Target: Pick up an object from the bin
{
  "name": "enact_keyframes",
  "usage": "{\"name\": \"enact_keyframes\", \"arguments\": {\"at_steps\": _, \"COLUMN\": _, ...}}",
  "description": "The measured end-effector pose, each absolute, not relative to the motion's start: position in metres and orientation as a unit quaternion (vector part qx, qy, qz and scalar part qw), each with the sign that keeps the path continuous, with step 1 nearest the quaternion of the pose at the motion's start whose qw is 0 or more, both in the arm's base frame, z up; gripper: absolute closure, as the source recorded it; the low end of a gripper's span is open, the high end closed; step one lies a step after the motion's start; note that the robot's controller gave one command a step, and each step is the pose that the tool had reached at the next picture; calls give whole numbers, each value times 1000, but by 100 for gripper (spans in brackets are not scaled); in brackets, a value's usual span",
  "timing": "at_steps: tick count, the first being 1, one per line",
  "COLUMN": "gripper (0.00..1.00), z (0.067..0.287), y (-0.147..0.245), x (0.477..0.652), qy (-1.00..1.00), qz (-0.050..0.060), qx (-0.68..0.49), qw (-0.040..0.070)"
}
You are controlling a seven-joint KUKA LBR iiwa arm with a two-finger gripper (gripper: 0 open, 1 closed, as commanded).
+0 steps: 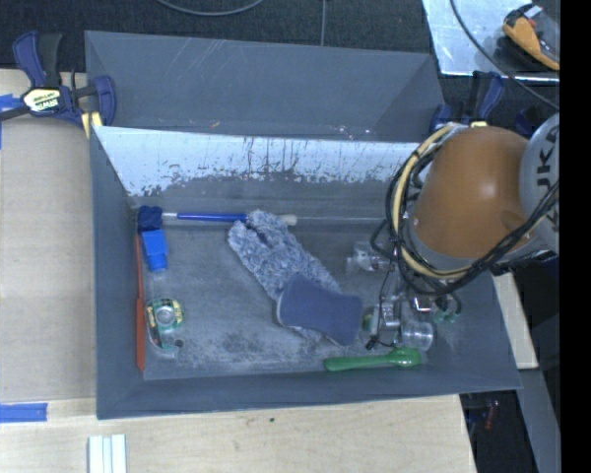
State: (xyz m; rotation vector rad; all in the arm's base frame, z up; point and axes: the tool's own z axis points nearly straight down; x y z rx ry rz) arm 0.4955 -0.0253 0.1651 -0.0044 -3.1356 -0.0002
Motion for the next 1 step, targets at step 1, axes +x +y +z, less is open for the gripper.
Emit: {"name": "enact_keyframes", "arguments": {"at_steps": 1, "gripper": 0, "z": 169, "y": -25, "x": 498, "qy": -1000, "qz": 0, "qx": -1, "qw": -2}}
